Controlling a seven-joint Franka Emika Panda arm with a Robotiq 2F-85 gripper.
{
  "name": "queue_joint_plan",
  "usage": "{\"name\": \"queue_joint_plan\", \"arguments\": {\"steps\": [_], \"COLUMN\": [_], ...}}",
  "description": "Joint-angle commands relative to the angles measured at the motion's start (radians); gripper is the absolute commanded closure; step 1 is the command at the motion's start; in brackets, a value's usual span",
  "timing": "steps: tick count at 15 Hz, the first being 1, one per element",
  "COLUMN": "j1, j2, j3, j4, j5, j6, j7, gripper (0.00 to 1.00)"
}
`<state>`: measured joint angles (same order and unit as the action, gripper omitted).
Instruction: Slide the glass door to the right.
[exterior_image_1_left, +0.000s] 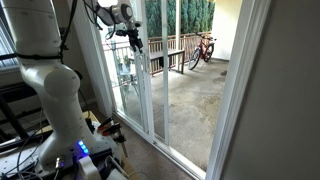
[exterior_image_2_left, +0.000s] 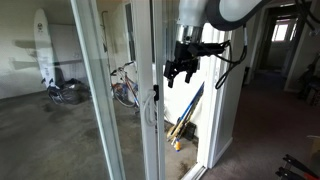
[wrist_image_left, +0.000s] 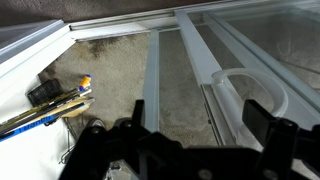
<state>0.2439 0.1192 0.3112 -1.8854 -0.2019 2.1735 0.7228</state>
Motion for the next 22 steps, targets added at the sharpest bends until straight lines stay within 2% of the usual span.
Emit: {"name": "queue_joint_plan", "arguments": {"steps": [1, 7, 14, 22], "j1": [0.056, 0.108, 0.162, 0.193], "j2": [0.105, 0.162, 0.216, 0.329], "j3": [-0.035, -0.053, -0.103, -0.140], "j4": [0.070, 0.134, 0.181, 0.303], "j5": [-0.060, -0.007, -0.099, -0.077], "j6": [0.034, 0.047, 0.106, 0.171], "j7": [0.000, -0.075, -0.031, -0.062], "gripper": [0.00, 0.00, 0.00, 0.00]}}
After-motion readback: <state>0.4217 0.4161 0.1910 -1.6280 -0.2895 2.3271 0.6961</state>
